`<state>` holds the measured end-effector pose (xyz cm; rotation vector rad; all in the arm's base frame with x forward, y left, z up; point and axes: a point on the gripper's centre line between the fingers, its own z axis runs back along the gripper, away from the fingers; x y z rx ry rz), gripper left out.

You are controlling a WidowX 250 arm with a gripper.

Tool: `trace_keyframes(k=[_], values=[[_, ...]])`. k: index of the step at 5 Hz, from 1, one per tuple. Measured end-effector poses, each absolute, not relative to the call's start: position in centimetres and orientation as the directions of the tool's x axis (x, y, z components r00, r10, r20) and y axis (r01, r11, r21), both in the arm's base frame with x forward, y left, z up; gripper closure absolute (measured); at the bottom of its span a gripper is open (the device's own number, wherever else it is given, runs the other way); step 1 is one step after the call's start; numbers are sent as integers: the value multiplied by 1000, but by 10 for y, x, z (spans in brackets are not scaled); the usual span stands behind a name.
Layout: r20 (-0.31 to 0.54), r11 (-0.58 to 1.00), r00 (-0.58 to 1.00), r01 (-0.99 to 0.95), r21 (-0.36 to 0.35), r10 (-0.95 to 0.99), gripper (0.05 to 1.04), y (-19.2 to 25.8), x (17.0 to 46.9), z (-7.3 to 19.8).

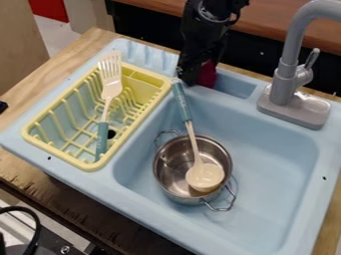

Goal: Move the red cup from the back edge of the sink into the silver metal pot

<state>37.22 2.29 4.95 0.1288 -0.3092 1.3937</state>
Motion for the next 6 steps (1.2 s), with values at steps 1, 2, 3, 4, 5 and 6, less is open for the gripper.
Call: trace_keyframes(k=[1, 2, 3, 4, 5, 6], values=[[276, 193, 162, -977, -89, 947, 277, 22, 372, 51], [231, 201, 175, -975, -93, 957, 277, 23, 368, 62], [194, 211, 180, -966, -149, 964, 278, 22, 367, 86], [156, 222, 196, -961, -168, 968, 278, 20, 362, 103], [148, 269, 252, -956, -113, 956, 277, 19, 344, 95], [154, 381, 368, -922, -66, 917, 277, 10, 314, 85]])
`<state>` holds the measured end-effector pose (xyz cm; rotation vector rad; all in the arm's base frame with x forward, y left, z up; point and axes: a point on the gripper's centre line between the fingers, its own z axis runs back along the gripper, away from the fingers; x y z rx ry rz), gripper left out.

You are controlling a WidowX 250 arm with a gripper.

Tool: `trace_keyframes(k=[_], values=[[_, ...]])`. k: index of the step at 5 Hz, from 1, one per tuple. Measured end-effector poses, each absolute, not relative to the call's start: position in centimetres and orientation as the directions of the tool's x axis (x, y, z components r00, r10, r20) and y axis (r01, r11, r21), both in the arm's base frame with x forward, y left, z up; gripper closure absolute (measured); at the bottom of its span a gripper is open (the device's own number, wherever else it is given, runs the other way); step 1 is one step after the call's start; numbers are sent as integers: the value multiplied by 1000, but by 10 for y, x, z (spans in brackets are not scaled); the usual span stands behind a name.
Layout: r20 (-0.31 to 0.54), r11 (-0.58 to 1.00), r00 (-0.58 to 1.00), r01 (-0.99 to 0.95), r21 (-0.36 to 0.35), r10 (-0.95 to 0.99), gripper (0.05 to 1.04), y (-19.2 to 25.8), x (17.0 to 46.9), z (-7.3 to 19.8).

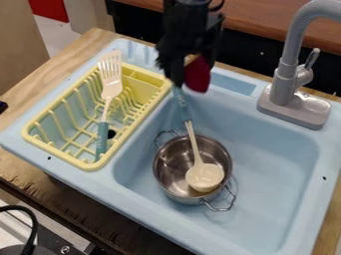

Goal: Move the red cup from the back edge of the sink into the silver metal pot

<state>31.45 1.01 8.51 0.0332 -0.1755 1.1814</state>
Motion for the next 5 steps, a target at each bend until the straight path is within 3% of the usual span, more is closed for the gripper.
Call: trace_keyframes(k=[3, 5], values=[[236, 543, 518, -839, -51, 822, 278, -12, 266, 51], [292, 565, 530, -824, -48, 797, 278, -30, 262, 40]])
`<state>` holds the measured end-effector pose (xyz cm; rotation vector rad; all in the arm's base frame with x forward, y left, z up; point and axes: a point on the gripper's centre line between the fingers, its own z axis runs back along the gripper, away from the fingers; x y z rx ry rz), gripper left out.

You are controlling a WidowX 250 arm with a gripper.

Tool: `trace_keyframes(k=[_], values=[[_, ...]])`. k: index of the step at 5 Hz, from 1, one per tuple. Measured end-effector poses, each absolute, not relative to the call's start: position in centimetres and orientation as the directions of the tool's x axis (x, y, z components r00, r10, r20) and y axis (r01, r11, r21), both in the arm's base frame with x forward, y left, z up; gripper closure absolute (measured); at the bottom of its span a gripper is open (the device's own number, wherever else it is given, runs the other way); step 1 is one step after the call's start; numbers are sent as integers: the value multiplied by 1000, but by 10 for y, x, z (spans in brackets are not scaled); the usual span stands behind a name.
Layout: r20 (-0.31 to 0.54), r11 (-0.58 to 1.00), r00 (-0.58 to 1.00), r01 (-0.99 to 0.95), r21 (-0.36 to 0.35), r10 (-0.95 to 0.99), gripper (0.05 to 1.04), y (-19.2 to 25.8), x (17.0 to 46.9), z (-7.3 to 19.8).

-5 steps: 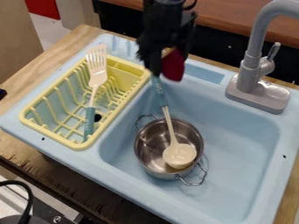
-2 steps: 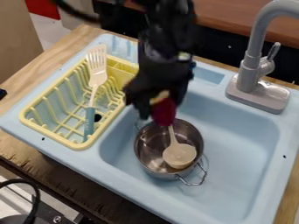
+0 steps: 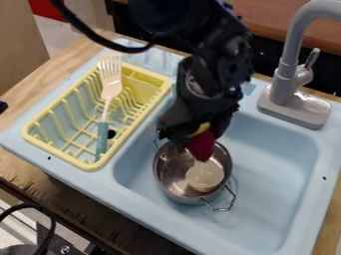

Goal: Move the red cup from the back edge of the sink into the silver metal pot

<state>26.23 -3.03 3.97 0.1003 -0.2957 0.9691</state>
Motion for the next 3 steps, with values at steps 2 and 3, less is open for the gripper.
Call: trace_keyframes(k=[2, 3], values=[[292, 562, 531, -826, -29, 796, 79, -30, 262, 34], [267, 556, 533, -831, -14, 803, 85, -26, 259, 33]])
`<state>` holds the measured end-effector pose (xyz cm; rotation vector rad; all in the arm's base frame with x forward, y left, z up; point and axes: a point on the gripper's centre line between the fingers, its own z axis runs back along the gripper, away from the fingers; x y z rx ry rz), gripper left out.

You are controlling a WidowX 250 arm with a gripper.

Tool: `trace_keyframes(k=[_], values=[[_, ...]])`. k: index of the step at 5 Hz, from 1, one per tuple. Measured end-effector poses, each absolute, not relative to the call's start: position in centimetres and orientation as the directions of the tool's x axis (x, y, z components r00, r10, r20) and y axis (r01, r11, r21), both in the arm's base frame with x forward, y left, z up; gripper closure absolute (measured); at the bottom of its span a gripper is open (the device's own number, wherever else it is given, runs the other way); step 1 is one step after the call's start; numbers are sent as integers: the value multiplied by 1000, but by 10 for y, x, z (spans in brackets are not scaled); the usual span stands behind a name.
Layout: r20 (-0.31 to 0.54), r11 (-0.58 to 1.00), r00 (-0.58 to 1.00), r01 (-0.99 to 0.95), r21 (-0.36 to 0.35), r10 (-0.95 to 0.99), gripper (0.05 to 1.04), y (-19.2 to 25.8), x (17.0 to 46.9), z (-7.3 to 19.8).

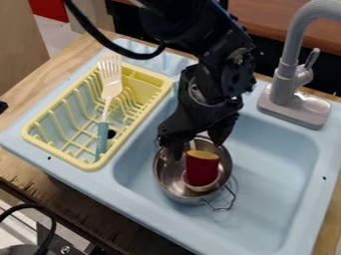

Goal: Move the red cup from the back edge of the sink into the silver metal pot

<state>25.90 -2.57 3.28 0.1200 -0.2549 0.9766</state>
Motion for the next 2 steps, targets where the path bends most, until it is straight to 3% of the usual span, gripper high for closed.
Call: trace_keyframes(k=[2], values=[[238, 562, 539, -826, -37, 808, 85, -21, 259, 46]])
